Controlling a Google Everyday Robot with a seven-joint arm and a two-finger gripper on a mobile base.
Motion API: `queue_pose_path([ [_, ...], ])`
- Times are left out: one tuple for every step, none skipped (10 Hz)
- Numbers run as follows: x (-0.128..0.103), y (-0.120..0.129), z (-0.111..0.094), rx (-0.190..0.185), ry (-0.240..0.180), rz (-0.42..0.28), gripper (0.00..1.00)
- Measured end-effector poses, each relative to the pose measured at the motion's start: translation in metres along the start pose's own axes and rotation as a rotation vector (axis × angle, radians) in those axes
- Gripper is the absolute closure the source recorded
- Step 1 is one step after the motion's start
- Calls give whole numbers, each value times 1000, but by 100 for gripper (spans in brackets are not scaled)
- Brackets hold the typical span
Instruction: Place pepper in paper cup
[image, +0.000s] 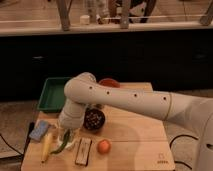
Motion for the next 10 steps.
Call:
queue_pose_path([
  [0, -1, 1, 2, -4, -12, 96],
  [-1, -3, 2, 5, -8, -29, 96],
  [-1, -3, 3, 8, -12, -39, 96],
  [0, -3, 5, 11, -14, -48, 96],
  [2, -4, 5, 16, -16, -61, 96],
  [3, -5, 6, 17, -19, -77, 96],
  [4, -6, 8, 18, -23, -91, 96],
  [4, -5, 9, 20, -26, -99, 96],
  [6, -5, 9, 22, -27, -111, 96],
  [7, -6, 10, 25, -31, -126, 96],
])
